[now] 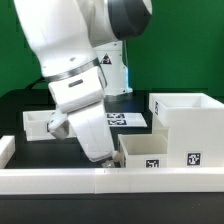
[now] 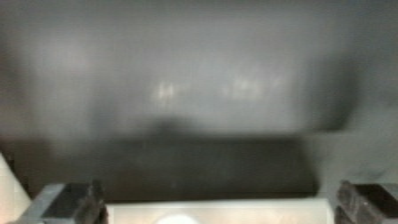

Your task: Assemble drawer

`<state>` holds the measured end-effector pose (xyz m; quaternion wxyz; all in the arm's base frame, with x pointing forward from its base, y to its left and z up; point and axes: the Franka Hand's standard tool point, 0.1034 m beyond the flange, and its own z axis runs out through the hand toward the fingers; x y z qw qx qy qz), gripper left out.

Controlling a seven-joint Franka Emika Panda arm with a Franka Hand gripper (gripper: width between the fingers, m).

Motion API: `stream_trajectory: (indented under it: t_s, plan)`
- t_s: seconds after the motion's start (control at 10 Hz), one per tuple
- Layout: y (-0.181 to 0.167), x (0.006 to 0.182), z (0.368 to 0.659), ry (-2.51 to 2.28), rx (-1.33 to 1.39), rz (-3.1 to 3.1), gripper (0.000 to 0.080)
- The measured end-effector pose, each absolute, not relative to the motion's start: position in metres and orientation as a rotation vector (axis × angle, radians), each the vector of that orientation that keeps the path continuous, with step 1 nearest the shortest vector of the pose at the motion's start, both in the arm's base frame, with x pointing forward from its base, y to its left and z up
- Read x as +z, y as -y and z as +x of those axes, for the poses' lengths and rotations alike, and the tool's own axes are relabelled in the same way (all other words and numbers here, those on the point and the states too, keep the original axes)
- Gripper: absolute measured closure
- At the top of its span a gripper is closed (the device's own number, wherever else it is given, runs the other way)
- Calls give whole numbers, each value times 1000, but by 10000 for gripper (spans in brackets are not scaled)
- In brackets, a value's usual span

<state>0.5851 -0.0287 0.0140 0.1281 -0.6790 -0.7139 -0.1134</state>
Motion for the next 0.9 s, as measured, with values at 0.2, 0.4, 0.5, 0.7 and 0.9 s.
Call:
stream_trajectory:
  t_s: [0.2, 0.4, 0.5, 0.7, 0.9]
  plan:
    - [10, 14, 586, 2084, -355, -1984, 151]
    - [14, 13, 586, 2077, -354, -1990, 151]
    - [13, 13, 585, 2077, -353, -1989, 151]
    - [6, 10, 584, 2072, -353, -1982, 151]
    - [-8, 12, 586, 2083, -359, -1959, 151]
